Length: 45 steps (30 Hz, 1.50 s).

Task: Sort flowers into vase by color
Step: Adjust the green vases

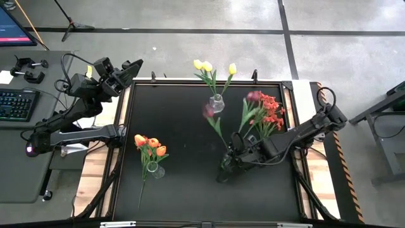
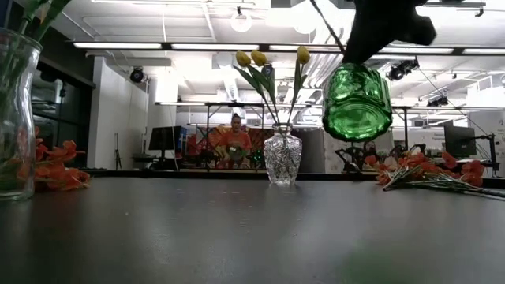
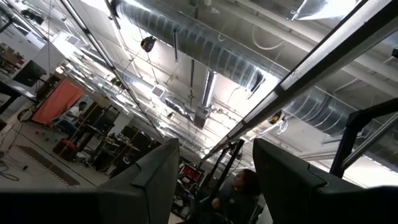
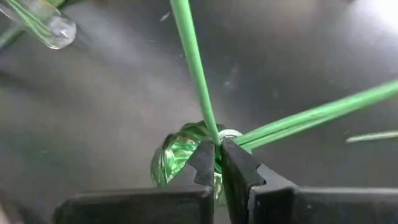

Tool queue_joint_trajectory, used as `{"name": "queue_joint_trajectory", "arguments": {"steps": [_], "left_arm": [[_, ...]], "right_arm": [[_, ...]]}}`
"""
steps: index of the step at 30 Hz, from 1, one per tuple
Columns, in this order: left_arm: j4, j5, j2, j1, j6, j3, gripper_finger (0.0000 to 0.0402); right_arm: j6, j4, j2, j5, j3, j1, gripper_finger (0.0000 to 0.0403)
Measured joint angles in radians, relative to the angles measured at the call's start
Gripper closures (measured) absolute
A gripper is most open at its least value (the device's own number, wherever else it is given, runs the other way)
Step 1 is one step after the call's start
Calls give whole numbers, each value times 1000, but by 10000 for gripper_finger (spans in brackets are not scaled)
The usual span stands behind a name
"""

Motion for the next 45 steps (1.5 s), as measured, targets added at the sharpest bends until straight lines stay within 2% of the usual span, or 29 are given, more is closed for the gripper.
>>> {"name": "queue_joint_trajectory", "arguments": {"steps": [6, 14, 25, 30, 40, 45], "left_arm": [[0, 0, 0, 0, -7, 0, 209], [0, 0, 0, 0, -6, 0, 209], [-1, 1, 0, 0, -6, 0, 209], [-4, 5, 0, 0, -6, 0, 209], [-8, 6, 0, 0, -6, 0, 209], [-8, 7, 0, 0, -6, 0, 209]], "right_arm": [[-49, -84, 104, 61, 59, 0, 403], [-40, -74, 229, 156, 64, 15, 403], [-53, -23, 308, 255, 66, 50, 403], [-63, 39, 323, 251, 66, 72, 403], [-32, 56, 327, 225, 66, 91, 402], [-35, 69, 316, 168, 66, 91, 370]]}}
